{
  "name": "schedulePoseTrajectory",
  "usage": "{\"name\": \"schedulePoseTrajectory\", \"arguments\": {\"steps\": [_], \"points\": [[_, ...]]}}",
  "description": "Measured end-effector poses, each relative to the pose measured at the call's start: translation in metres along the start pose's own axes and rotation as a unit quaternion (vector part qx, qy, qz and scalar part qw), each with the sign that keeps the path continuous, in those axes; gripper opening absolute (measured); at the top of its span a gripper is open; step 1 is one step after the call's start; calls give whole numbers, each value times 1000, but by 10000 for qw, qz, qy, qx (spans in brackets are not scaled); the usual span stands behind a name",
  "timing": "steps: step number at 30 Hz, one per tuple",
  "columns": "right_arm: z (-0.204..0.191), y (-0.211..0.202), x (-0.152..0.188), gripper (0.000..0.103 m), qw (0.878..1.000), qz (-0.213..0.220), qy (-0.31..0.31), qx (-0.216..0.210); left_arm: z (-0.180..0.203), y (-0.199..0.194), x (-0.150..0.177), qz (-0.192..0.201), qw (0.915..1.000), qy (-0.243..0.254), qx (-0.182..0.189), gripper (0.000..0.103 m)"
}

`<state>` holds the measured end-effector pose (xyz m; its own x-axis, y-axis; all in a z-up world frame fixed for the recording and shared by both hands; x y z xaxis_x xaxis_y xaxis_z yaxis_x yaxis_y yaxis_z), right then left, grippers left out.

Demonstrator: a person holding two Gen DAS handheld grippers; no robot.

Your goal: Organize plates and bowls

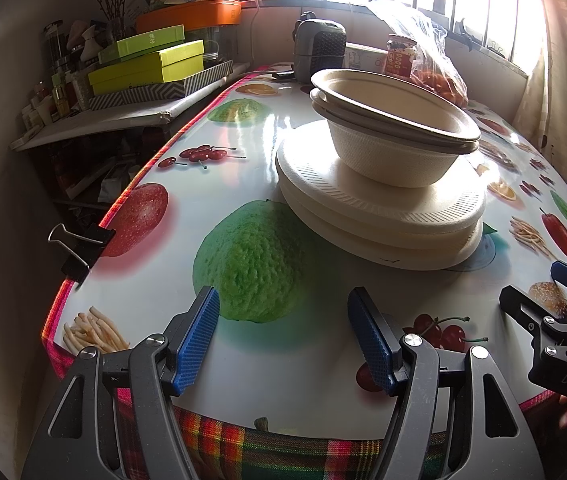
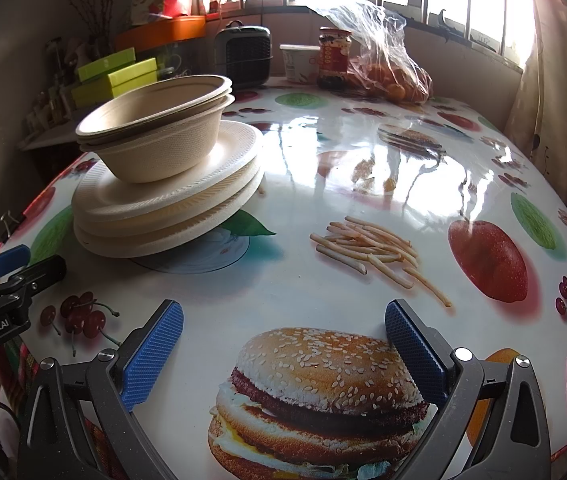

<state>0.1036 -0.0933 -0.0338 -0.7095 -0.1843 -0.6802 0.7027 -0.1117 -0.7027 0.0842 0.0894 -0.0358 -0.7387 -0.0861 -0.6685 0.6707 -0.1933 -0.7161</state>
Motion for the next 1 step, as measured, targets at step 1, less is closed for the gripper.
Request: {"name": "schedulePoseTrajectory", "arguments": {"steps": [1], "points": [[0,0,0,102,10000,0,0,0,0,0,0,-1,10000,1,-1,67]]}}
Point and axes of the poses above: each gripper's, at about its wrist camera, not at the fingertips, and y roughly the way its jaws point, z to its right, x to its underside, the point moved 3 cm from there along y, roughly the way its jaws point, and after that the axes turned 15 degrees about x, right-handed, at the moved point
